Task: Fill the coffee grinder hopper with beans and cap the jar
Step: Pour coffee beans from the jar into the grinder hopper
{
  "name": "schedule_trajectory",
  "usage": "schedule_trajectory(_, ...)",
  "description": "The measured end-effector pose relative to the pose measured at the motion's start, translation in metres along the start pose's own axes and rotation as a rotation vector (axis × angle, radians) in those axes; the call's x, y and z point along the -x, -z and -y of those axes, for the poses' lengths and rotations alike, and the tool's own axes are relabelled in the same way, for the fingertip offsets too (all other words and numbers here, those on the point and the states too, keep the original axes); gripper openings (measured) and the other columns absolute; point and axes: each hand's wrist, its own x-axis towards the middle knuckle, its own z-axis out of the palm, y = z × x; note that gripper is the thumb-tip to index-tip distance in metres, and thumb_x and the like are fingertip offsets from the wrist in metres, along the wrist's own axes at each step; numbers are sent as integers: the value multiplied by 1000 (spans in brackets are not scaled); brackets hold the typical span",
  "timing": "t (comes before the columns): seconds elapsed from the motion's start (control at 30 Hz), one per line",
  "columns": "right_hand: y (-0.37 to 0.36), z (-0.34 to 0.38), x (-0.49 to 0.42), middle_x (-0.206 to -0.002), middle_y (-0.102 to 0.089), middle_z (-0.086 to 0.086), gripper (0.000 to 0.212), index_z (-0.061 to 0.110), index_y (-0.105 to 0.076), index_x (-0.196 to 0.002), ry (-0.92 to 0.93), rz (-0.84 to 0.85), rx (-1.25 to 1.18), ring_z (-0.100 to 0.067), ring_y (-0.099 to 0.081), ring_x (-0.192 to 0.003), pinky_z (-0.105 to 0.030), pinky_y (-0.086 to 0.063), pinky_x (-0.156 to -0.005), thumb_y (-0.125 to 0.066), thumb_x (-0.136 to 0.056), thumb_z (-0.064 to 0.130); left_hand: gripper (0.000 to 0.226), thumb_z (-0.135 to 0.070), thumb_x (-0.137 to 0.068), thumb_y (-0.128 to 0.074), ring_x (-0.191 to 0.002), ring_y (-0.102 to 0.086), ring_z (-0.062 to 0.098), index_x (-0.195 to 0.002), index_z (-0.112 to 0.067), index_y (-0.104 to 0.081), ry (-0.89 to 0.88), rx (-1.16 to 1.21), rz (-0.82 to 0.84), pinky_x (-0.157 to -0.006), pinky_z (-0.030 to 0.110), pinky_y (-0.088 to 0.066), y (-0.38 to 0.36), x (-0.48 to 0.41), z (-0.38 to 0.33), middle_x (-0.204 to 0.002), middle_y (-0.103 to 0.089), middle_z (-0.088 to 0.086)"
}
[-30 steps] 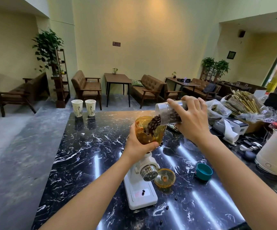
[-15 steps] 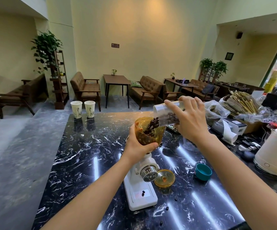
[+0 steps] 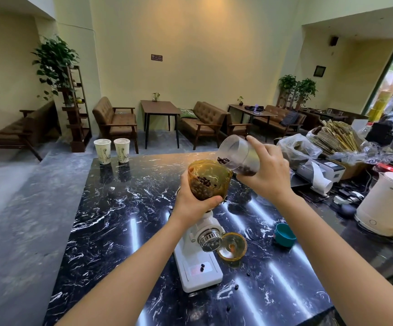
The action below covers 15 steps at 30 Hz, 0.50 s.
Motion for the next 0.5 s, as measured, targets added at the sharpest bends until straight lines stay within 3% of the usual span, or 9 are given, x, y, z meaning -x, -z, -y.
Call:
schedule_trajectory(0.1, -8, -14, 15, -121, -56, -5, 91, 29, -39, -137, -162, 26, -337, -23, -49, -112, -35, -40, -87, -81, -56, 38, 98, -41, -53, -84, -108, -51, 4, -133, -35, -28, -2, 16, -10, -88, 20, -42, -1, 0, 2, -118, -49, -16)
schedule_trajectory(0.17, -16, -33, 31, -114, -60, 6, 82, 32, -47, -125, -319, 11, -557, -20, -55, -108, -34, -45, -87, -82, -51, 39, 94, -37, -54, -85, -106, -49, -5, -129, -39, -29, -6, 26, -14, -80, 7, -41, -1, 0, 1, -116, -48, -20)
schedule_trajectory(0.23, -27, -63, 54, -104, -60, 13, 73, 38, -47, -115, -460, 4, -668, -18, -58, -102, -31, -45, -83, -84, -52, 36, 91, -31, -55, -86, -106, -50, -6, -127, -39, -30, -4, 57, -14, -75, 3, -44, -1, -1, 2, -117, -49, -17)
schedule_trajectory(0.4, -59, -151, 137, -106, -63, 0, 79, 32, -46, -123, -711, -1, -599, -20, -59, -97, -33, -45, -84, -88, -57, 25, 85, -25, -54, -85, -110, -53, 3, -120, -48, -36, 31, 102, -44, -84, 17, -46, -3, 0, 0, -120, -52, -12)
schedule_trajectory(0.5, -76, -194, 179, -110, -62, -4, 83, 26, -44, -128, -835, 20, -533, -25, -59, -102, -37, -46, -88, -88, -58, 24, 91, -28, -48, -85, -116, -55, 18, -125, -39, -38, 43, 158, -49, -94, 34, -48, -3, 1, 0, -123, -54, -3)
